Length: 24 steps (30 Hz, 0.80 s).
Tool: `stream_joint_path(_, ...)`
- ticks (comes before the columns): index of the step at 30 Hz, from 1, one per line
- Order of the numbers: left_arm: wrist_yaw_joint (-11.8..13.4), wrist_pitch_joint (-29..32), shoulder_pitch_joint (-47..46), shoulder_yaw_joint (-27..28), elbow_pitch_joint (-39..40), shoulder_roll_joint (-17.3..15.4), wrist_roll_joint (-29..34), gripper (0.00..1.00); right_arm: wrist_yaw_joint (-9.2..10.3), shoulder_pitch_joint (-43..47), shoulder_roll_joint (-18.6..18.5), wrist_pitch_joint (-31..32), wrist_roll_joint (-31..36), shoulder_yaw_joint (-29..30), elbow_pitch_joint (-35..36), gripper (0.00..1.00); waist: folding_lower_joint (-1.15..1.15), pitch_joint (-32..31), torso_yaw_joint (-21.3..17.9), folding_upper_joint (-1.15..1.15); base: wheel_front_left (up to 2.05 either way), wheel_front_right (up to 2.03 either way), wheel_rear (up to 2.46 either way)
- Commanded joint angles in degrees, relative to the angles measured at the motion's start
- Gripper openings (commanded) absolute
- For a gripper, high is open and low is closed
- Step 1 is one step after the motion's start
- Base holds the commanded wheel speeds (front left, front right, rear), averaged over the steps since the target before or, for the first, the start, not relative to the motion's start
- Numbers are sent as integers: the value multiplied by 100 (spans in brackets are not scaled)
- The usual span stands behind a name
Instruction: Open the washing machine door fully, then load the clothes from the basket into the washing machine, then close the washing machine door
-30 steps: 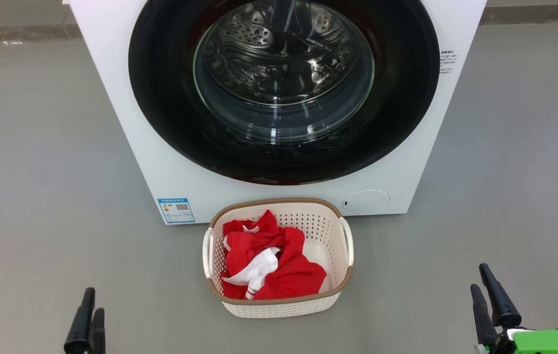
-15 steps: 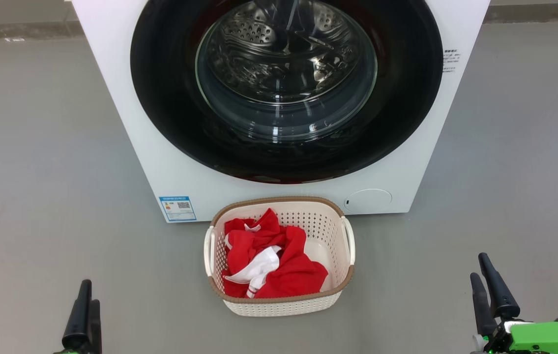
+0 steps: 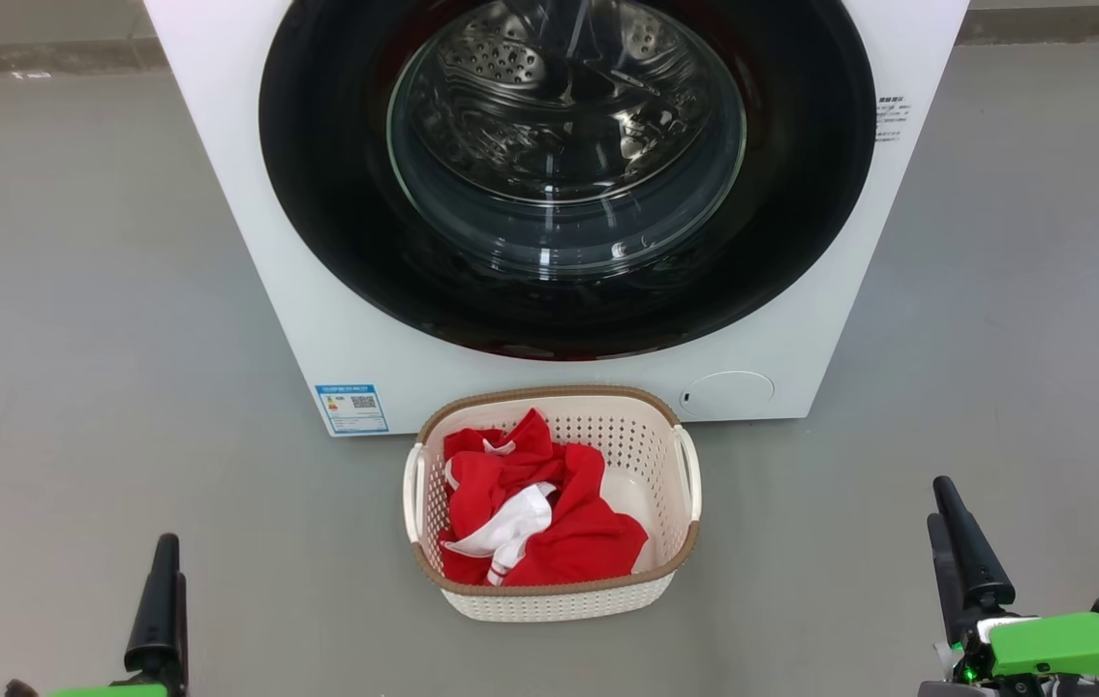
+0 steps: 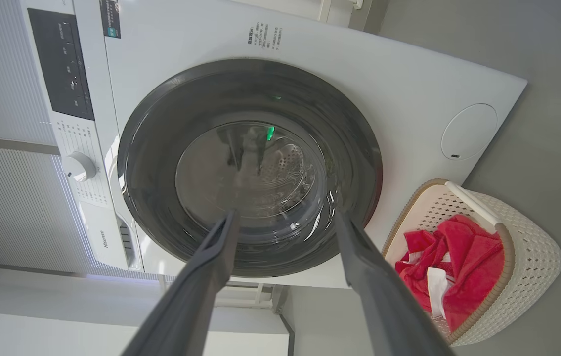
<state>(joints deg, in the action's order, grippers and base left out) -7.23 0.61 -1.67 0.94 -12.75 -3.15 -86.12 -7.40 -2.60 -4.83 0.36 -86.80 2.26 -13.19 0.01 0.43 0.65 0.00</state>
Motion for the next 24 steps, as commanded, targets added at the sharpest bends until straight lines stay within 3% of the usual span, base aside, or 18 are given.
stream_joint_path(1,-8,-70,-207,42,217,-129,180,100,-3,-271,-97,-81,159,-98,206,100,-1,0,4,0,0,0,0)
stream_joint_path(24,-12,-466,-192,-105,488,-253,1985,100,-4,-445,-396,-467,1978,-641,331,100,-1,-6,47,0,0,0,0)
